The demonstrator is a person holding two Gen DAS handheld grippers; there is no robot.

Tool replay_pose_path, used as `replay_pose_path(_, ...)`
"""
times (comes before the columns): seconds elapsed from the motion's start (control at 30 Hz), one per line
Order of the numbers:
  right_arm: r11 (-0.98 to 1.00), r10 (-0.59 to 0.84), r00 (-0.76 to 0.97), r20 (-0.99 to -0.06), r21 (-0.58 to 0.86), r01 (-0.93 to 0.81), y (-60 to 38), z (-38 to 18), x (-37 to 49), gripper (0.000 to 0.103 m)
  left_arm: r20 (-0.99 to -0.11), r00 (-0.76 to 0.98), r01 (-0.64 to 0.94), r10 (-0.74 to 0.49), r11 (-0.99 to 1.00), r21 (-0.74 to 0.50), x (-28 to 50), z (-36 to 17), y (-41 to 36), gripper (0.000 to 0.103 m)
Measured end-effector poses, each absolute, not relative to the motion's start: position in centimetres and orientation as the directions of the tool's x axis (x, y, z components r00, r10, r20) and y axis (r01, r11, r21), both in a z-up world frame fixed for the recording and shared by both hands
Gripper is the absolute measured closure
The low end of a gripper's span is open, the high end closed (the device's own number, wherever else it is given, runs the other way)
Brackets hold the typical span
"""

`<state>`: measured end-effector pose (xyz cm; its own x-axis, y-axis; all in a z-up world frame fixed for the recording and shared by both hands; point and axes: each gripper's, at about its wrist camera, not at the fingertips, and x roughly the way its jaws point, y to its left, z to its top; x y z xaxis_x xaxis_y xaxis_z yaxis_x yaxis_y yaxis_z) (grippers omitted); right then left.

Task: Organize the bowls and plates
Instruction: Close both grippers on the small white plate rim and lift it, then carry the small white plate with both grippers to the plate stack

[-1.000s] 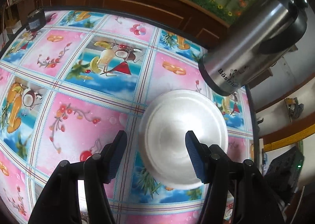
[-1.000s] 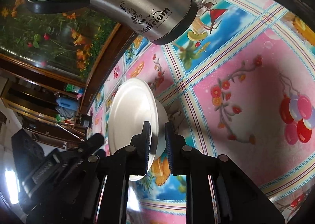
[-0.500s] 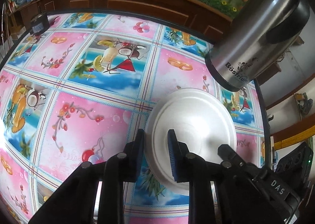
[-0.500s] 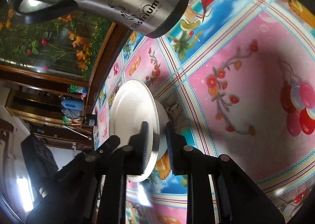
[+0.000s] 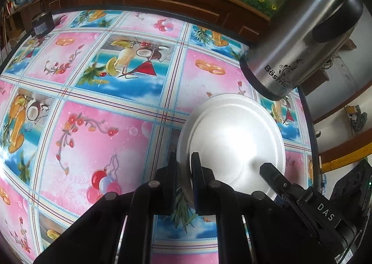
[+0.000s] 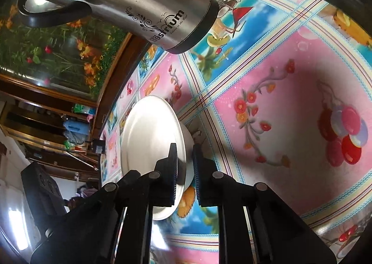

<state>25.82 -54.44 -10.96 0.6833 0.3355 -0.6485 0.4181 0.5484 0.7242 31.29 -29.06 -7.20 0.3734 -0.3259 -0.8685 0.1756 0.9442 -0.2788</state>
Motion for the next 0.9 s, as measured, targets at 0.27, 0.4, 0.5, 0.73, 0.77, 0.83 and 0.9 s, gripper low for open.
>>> replay_pose_path(0.27, 0.563, 0.362, 0.671, -0.648, 0.725, 0.396, -53.1, -10.3, 25.8, 0.092, -0.859, 0.367, 0.149, -0.357, 0.934, -0.324, 30.4, -6.9, -26.6, 0.094)
replay_pose_path(0.4, 0.571, 0.382, 0.662, -0.645, 0.728, 0.379, -51.8, -10.1, 25.7, 0.092, -0.854, 0.367, 0.145, -0.369, 0.929, -0.339, 29.8, -6.6, -24.9, 0.094)
replay_pose_path(0.5, 0.573, 0.395, 0.654, -0.645, 0.73, 0.373, -51.0, -10.1, 25.3, 0.092, -0.849, 0.369, 0.143, -0.378, 0.926, -0.35, 29.1, -6.4, -24.0, 0.094)
replay_pose_path(0.73, 0.616, 0.409, 0.622, -0.668, 0.705, 0.352, -47.9, -9.4, 25.3, 0.092, -0.825, 0.407, 0.137, -0.391, 0.92, -0.368, 26.9, -5.4, -20.6, 0.094)
replay_pose_path(0.77, 0.624, 0.408, 0.618, -0.672, 0.7, 0.348, -47.3, -9.2, 25.4, 0.092, -0.821, 0.414, 0.135, -0.393, 0.919, -0.371, 26.7, -5.2, -20.2, 0.094)
replay_pose_path(0.83, 0.647, 0.403, 0.612, -0.681, 0.685, 0.336, -46.2, -8.7, 25.2, 0.092, -0.812, 0.432, 0.134, -0.393, 0.918, -0.372, 26.1, -4.9, -19.2, 0.094)
replay_pose_path(0.9, 0.664, 0.397, 0.613, -0.683, 0.675, 0.321, -45.1, -8.1, 24.8, 0.092, -0.801, 0.458, 0.138, -0.387, 0.92, -0.366, 25.3, -4.6, -18.3, 0.094)
